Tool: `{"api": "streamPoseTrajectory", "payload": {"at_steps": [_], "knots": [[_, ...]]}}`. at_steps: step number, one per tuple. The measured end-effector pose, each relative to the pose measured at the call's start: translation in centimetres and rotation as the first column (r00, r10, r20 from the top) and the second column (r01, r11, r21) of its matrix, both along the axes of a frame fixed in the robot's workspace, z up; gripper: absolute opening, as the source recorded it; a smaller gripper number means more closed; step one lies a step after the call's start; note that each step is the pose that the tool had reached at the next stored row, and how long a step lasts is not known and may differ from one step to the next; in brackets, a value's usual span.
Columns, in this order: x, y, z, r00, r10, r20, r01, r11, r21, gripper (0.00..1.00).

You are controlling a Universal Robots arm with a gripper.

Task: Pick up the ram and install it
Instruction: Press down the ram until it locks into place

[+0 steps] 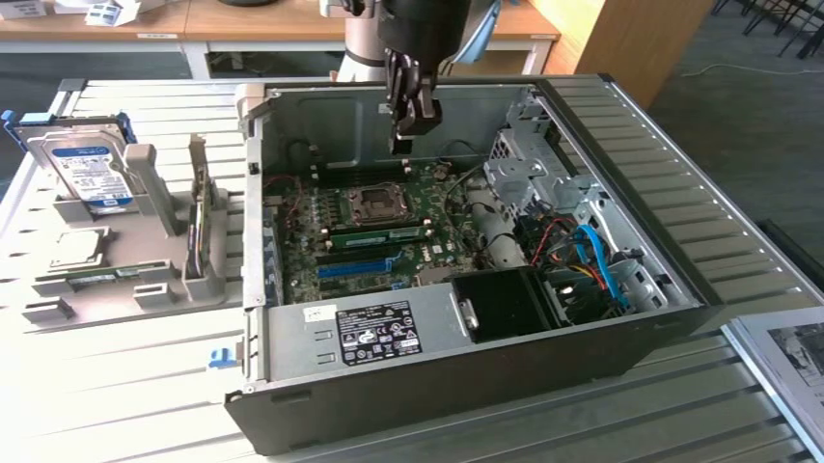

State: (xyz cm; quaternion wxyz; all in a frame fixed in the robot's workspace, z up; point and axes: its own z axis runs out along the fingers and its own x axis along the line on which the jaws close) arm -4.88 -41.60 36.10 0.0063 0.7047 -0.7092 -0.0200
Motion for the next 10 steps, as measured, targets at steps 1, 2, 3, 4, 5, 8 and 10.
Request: {"api": "streamPoseTrajectory", "payload": {"at_steps": [1,2,3,4,5,8,10], "knots": [[0.00,0.00,0.00,1.0000,0.000,0.0000,0.000,1.0000,0.0000,0.10],[0.00,0.00,0.00,1.0000,0.000,0.0000,0.000,1.0000,0.0000,0.10],[0.00,0.00,0.00,1.0000,0.000,0.0000,0.000,1.0000,0.0000,0.10],[0.00,0.00,0.00,1.0000,0.000,0.0000,0.000,1.0000,0.0000,0.10],[0.00,0.00,0.00,1.0000,0.000,0.0000,0.000,1.0000,0.0000,0.10],[0.00,0.00,0.00,1.0000,0.000,0.0000,0.000,1.0000,-0.0001,0.10],[0.00,0.00,0.00,1.0000,0.000,0.0000,0.000,1.0000,0.0000,0.10]]}}
